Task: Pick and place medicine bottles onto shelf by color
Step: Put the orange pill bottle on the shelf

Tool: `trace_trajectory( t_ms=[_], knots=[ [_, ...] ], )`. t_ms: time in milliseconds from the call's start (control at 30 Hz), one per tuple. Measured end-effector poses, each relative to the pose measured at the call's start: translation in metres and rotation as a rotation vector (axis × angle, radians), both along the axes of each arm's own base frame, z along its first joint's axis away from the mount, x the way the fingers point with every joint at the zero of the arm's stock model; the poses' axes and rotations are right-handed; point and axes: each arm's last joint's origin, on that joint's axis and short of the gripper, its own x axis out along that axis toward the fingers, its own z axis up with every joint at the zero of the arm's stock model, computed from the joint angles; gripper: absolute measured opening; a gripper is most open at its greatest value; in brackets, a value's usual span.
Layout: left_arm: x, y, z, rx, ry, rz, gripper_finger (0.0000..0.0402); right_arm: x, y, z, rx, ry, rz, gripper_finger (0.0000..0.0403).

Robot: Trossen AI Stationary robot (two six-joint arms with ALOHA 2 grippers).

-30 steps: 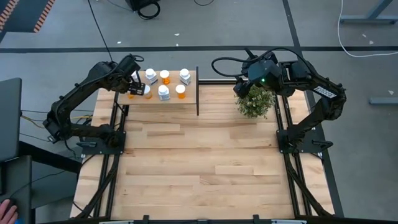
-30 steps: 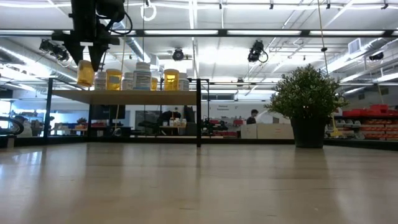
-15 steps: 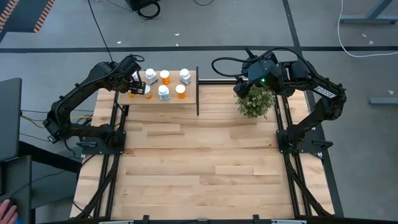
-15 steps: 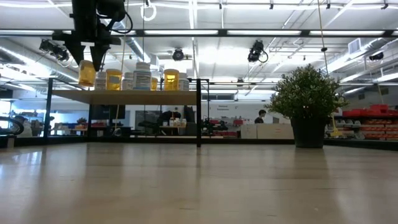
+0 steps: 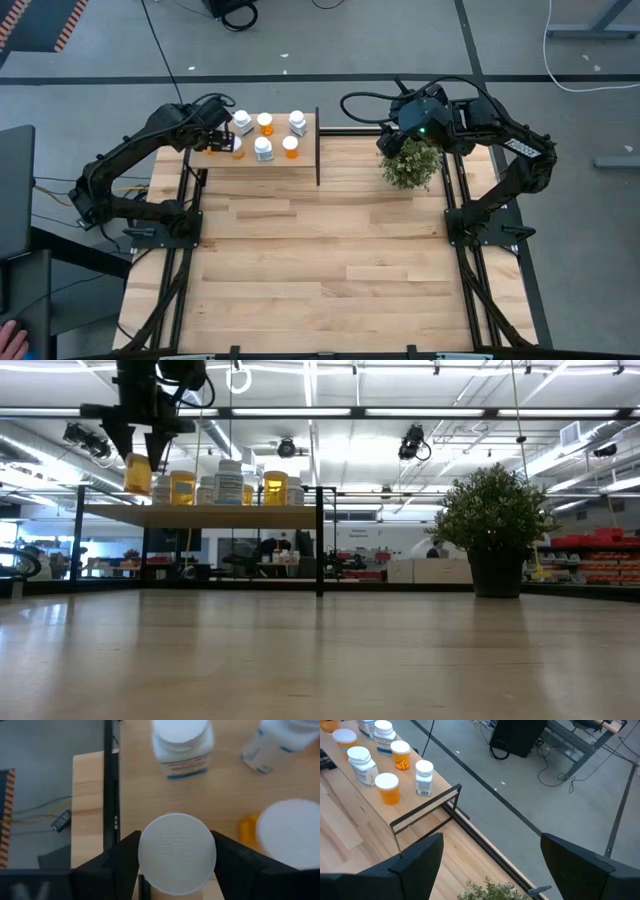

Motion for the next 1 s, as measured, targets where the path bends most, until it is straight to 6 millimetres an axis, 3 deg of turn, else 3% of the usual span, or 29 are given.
trace_trajectory(
  t_ms=[167,800,1000],
  knots=[
    [0.000,0.000,0.001,0.031,-0.047,0.098,0.0225,0.000,0.000,0.000,0.001,-0.002,-0.001,0.0342],
    [-0.001,-0.001,-0.001,-0.035,-0.067,0.082,0.0229,0.000,0.000,0.000,-0.007,0.010,0.008,0.0342],
    [-0.007,-0.005,-0.029,-0.095,-0.068,0.046,0.0223,0.000,0.000,0.000,-0.007,0.010,0.008,0.0342]
  ],
)
